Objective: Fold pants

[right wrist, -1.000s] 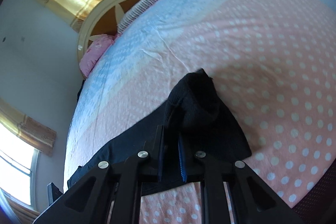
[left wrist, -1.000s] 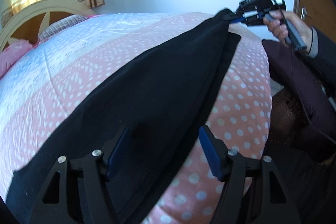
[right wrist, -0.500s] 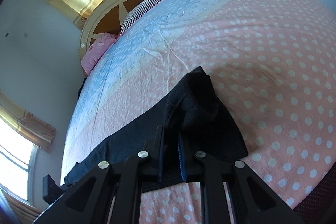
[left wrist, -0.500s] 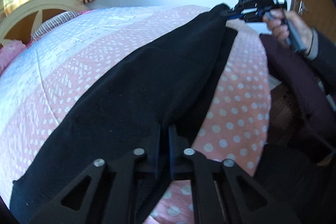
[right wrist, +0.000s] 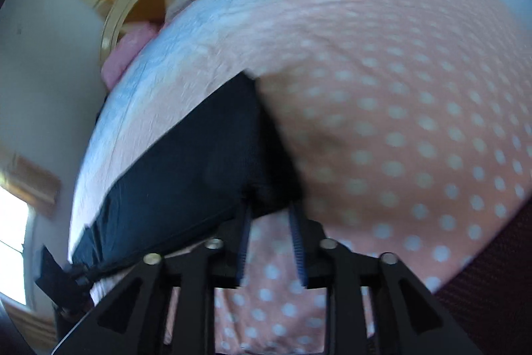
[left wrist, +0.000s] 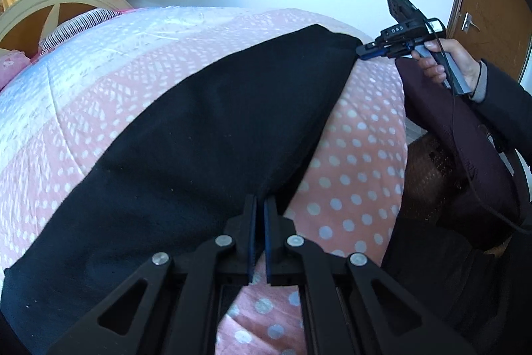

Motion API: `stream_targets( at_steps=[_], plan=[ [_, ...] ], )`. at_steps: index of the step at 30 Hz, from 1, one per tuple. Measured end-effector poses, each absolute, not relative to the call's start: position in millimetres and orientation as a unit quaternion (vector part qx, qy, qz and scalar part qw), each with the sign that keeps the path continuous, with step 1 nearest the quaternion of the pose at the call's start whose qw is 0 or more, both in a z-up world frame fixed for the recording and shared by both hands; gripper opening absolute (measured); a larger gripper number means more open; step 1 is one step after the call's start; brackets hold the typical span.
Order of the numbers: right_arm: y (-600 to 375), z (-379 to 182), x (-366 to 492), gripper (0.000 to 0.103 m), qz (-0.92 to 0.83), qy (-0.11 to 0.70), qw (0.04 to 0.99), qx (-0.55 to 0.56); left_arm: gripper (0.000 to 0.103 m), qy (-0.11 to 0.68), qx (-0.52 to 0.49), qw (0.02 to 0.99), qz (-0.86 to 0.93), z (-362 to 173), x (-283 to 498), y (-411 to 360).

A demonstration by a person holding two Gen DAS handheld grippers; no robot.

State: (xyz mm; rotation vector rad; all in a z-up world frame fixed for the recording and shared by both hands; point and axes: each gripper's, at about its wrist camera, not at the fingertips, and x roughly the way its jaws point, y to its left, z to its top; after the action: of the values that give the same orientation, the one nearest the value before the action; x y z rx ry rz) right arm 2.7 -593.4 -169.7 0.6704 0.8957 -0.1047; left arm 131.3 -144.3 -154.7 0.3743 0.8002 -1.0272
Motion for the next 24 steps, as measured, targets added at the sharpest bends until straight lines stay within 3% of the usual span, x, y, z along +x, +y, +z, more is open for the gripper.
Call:
stream_targets(
  at_steps=[2, 10, 14, 24],
  plan=[
    [-610.0, -165.2, -7.1, 0.043, -0.066, 0.394, 0.848, 0.348, 0.004, 0.371, 0.170, 0.779, -0.476, -154.6, 132.4, -143.8],
    [-607.3, -142.5, 11.9, 0.043, -0.050, 0.364, 0.864, 0.344, 0.004, 0.367, 0.174, 0.778, -0.479, -157.6, 129.6, -143.0],
    [-574.5, -134.3, 23.1, 0.043, -0.056, 0.415, 0.867, 0.271, 0.005, 0.362, 0.183, 0.780, -0.477, -160.5, 127.9, -145.2],
    [-558.7, -129.4, -3.1, 0.041, -0.034, 0.432, 0.894, 0.111, 0.005, 0.370, 0.160, 0.777, -0.484, -161.6, 134.6, -141.3]
  ],
)
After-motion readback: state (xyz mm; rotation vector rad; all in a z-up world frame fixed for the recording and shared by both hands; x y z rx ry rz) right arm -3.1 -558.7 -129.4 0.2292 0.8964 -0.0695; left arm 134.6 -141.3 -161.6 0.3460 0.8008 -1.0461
